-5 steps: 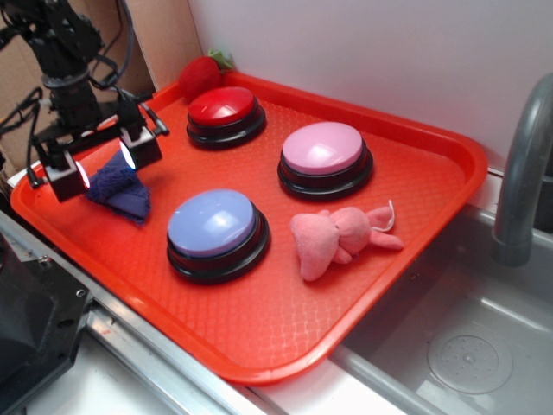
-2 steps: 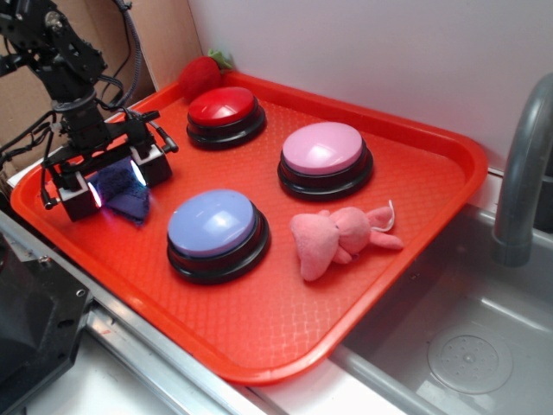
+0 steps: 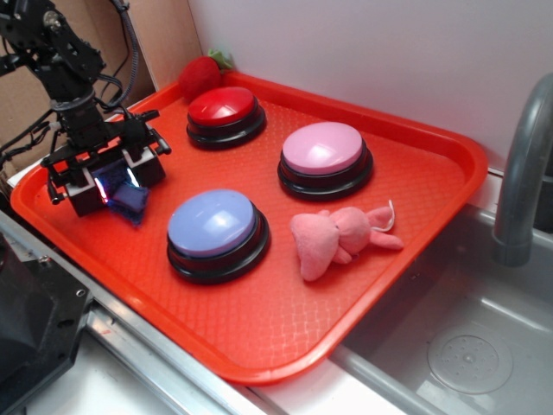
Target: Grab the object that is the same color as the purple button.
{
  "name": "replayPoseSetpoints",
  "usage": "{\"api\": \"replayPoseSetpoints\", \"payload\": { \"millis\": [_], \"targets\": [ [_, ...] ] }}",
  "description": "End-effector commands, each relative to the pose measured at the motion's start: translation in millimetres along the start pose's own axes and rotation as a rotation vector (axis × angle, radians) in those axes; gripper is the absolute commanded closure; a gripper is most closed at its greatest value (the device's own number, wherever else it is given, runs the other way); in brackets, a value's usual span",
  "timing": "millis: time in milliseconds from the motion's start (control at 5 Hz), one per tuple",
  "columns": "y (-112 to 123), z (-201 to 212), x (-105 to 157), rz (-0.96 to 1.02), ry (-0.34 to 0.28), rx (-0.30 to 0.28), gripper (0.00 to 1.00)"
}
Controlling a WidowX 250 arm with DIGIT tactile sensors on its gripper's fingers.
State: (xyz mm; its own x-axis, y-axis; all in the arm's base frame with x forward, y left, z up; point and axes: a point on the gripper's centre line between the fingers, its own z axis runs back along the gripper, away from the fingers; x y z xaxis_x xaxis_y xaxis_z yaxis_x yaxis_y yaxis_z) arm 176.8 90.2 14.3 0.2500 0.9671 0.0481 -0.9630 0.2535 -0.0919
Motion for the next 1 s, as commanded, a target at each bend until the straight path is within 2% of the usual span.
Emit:
{"api": "replayPoseSetpoints", "payload": {
  "millis": [0,200,400,600,800],
  "targets": [
    [6,29,13,-0.05,-0.097,-0.053,1.0],
    [4,52,15,-0.144,-0.139,-0.114,1.0],
    [-1,67,8,-0.286,-0.149,-0.135,1.0],
    [-7,86,-2,-0.479,-0.115,-0.119,1.0],
    [-12,104,-9,-0.716,-0.036,-0.119,1.0]
  ]
}}
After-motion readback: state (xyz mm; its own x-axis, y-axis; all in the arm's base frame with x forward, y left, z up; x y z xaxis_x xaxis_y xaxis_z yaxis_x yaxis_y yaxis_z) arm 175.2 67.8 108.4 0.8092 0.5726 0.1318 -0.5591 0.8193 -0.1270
